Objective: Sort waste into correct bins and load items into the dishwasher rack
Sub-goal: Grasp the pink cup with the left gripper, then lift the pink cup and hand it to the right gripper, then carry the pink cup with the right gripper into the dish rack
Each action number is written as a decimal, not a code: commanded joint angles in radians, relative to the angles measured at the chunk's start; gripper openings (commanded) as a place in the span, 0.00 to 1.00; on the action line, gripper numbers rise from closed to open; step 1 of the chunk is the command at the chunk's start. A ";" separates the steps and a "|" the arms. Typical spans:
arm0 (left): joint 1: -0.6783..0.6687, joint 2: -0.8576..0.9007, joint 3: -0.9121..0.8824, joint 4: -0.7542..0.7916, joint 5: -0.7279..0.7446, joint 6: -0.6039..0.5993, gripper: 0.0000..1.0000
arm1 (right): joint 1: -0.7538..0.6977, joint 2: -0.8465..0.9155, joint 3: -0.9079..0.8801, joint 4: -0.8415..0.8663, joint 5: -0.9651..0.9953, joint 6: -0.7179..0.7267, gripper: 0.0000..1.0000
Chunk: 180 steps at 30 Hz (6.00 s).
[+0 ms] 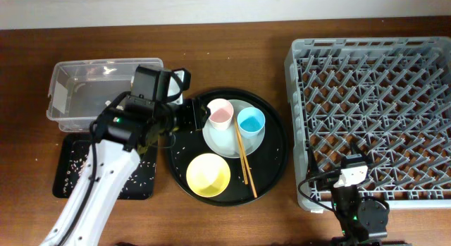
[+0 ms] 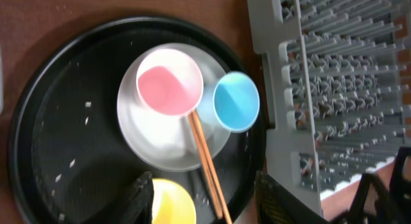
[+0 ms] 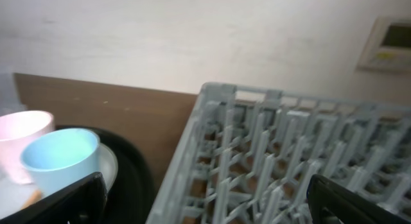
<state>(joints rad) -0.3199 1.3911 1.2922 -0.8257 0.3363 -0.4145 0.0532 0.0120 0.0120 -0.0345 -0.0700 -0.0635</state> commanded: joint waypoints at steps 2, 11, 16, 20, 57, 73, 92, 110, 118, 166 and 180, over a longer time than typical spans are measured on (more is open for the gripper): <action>-0.004 0.090 0.001 0.080 -0.047 -0.028 0.47 | 0.006 -0.005 0.106 -0.077 -0.061 0.106 0.98; -0.029 0.304 0.001 0.164 -0.135 -0.042 0.33 | 0.006 -0.005 0.462 -0.438 -0.129 0.106 0.98; -0.046 0.393 0.001 0.195 -0.135 -0.042 0.29 | 0.006 -0.005 0.565 -0.549 -0.138 0.106 0.98; -0.047 0.437 0.001 0.228 -0.135 -0.043 0.29 | 0.006 -0.005 0.566 -0.571 -0.167 0.106 0.98; 0.245 0.140 0.132 -0.037 0.788 0.268 0.00 | 0.006 0.495 0.722 -0.499 -0.882 0.237 0.98; 0.137 0.140 0.132 -0.016 1.051 0.408 0.00 | 0.006 0.954 0.788 -0.066 -1.344 0.473 0.98; -0.026 0.140 0.132 0.018 0.984 0.408 0.00 | 0.007 0.977 0.788 0.018 -1.360 0.473 1.00; -0.042 0.140 0.132 0.056 0.984 0.408 0.00 | 0.093 0.980 0.788 0.252 -1.360 0.574 0.72; -0.042 0.140 0.132 0.056 0.984 0.408 0.00 | 0.093 1.028 0.788 0.253 -1.351 0.573 0.57; 0.217 0.140 0.130 -0.080 0.422 0.408 0.30 | -0.270 1.351 1.062 0.132 -0.903 0.624 0.59; 0.217 0.140 0.119 -0.089 0.422 0.408 0.30 | -0.269 1.375 1.416 -0.715 -0.280 0.143 0.58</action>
<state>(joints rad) -0.1051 1.5307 1.4178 -0.9127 0.7612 -0.0154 -0.2138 1.3823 1.4052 -0.7055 -0.5014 0.2035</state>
